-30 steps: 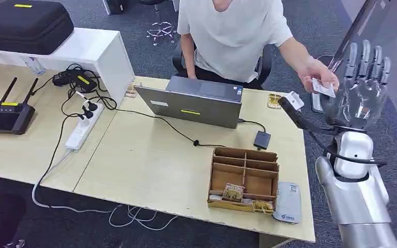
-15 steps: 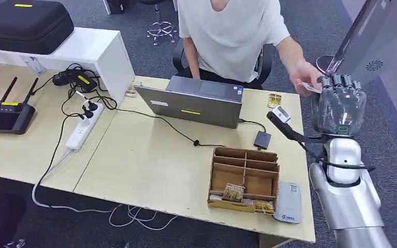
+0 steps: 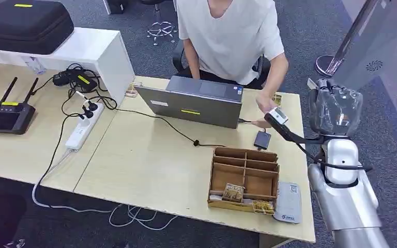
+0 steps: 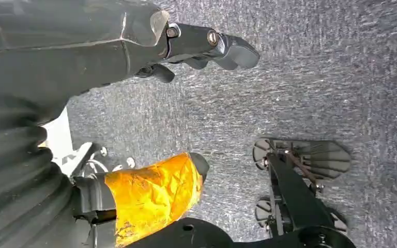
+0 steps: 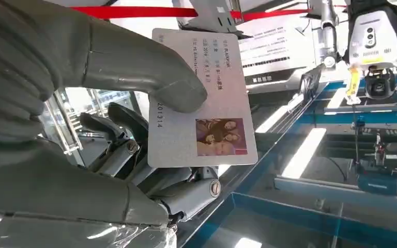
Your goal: Pass the card to the sensor for recognition and then transmit it.
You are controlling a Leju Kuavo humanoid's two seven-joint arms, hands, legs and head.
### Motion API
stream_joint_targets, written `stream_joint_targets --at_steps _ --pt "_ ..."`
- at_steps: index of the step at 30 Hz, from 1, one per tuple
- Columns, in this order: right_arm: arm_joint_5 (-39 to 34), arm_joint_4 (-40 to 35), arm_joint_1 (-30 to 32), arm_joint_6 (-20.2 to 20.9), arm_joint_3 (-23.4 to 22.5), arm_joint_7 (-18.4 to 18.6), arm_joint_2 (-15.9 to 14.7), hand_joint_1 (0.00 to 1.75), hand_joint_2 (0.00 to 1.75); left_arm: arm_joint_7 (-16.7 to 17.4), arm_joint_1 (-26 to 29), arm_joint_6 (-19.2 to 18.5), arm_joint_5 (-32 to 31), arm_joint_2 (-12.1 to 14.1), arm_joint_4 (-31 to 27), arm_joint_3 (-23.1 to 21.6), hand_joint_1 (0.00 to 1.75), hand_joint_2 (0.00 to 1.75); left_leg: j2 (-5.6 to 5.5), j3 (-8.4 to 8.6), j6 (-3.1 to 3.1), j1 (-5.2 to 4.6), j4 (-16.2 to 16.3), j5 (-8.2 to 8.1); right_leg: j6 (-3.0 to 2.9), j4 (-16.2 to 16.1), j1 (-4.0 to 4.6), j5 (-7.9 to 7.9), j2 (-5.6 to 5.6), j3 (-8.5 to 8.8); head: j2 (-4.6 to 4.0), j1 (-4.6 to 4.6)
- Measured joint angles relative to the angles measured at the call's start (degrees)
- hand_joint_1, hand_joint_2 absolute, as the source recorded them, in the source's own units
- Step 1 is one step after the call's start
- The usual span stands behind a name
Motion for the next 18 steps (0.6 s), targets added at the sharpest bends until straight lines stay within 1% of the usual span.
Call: stream_joint_targets --at_steps 7,10,14,18 --pt "-0.17 -5.19 4.52 -0.31 -0.59 0.13 -0.29 1.75 1.75 0.52 0.07 1.18 0.9 0.02 0.0 0.18 0.0 1.75 0.0 -0.01 0.0 0.0 0.0 -0.01 0.0 -0.03 0.0 -0.02 0.0 -0.05 0.0 0.0" --pt "-0.33 -8.53 8.03 -1.27 -2.36 -0.11 -1.31 1.75 1.75 0.66 0.16 1.53 1.47 0.02 0.0 0.63 0.0 1.75 -0.02 -0.05 0.04 0.0 0.0 -0.04 0.02 -0.04 0.0 -0.03 -0.06 -0.04 0.0 0.0" --pt "-0.35 -11.22 11.17 -1.71 -4.48 -0.52 -2.47 1.75 1.75 0.68 0.29 1.64 1.75 0.02 0.0 1.14 0.0 1.75 0.0 -0.06 0.05 -0.01 0.0 -0.04 0.02 -0.06 -0.01 -0.03 -0.05 -0.08 0.0 0.0" --pt "-0.52 -13.97 15.47 -3.24 -7.98 -1.01 -3.67 1.75 1.75 1.05 0.42 2.03 2.23 0.02 0.0 1.25 0.0 1.75 -0.02 -0.08 0.09 -0.01 0.0 -0.08 0.02 -0.07 -0.01 -0.03 -0.07 -0.08 0.0 0.0"
